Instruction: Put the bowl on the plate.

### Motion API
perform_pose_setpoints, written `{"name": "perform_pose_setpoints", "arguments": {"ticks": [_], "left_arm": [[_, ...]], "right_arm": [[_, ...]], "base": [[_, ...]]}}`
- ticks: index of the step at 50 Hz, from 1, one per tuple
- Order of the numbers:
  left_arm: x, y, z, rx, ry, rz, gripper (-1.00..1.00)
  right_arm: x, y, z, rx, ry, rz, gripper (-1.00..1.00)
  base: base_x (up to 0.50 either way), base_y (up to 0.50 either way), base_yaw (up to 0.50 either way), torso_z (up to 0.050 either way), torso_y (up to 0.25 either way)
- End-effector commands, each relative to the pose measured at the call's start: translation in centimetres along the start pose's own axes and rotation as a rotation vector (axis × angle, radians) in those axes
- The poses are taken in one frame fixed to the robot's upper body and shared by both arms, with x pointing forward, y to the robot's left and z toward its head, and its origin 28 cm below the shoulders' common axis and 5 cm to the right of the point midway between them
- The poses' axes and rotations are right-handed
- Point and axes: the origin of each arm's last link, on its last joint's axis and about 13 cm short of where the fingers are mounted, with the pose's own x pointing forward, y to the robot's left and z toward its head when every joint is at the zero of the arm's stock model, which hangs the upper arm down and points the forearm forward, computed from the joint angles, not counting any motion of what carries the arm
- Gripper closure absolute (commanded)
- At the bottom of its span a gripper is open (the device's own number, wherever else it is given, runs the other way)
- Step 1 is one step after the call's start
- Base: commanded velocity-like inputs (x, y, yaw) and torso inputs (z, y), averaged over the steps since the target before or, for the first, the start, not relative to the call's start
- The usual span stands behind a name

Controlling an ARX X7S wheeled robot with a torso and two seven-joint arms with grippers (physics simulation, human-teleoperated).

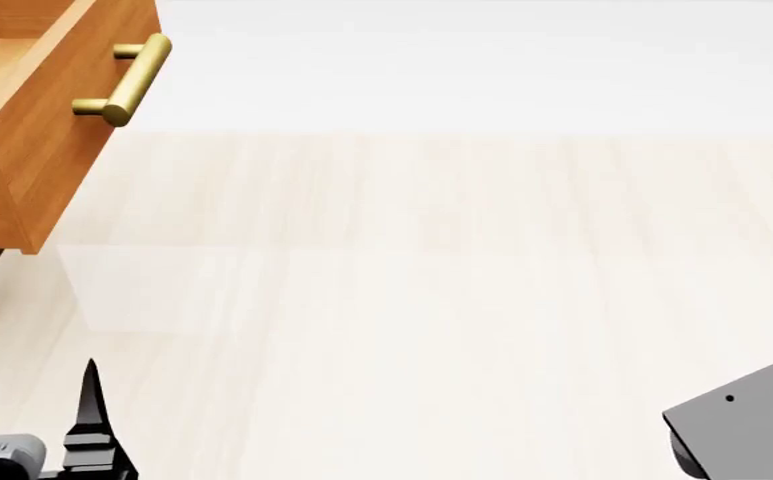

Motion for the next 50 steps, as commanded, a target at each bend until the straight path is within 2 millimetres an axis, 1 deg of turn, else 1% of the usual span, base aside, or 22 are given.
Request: {"name": "perform_pose_setpoints", "arguments": {"ticks": [1, 2, 13, 22, 34, 43, 50], "left_arm": [[0.0, 0.0, 0.0, -0.001, -0.001, -0.001, -1.0], [0.0, 0.0, 0.0, 0.0, -0.001, -0.002, -1.0], [0.0, 0.0, -0.1, 0.001, 0.001, -0.001, -1.0], [-0.1, 0.0, -0.1, 0.0, -0.001, 0.0, -1.0], [-0.2, 0.0, 0.1, -0.003, -0.003, -0.002, -1.0], [-0.3, -0.1, 0.3, -0.004, -0.005, -0.005, -1.0], [-0.2, -0.1, 0.4, -0.004, -0.004, -0.006, -1.0]], "right_arm": [[-0.1, -0.2, -0.1, -0.008, -0.012, -0.026, 1.0], [-0.1, -0.2, -0.1, -0.005, -0.012, -0.028, -1.0], [-0.3, 0.1, -0.1, 0.023, -0.068, 0.038, -1.0], [-0.9, 0.4, 0.2, 0.046, -0.187, 0.136, -1.0], [-1.8, 0.6, 0.8, 0.031, -0.233, 0.151, -1.0], [-2.2, 0.6, 0.9, 0.02, -0.252, 0.152, -1.0], [-3.2, 0.5, 1.3, 0.008, -0.297, 0.136, -1.0]], "base": [[0.0, 0.0, 0.0, 0.0, 0.0], [0.0, 0.0, 0.0, 0.0, 0.0], [0.0, 0.0, 0.0, 0.0, 0.0], [0.0, 0.0, 0.0, 0.0, 0.0], [0.0, 0.0, 0.0, 0.0, 0.0], [0.0, 0.0, 0.0, 0.0, 0.0], [0.0, 0.0, 0.0, 0.0, 0.0]]}}
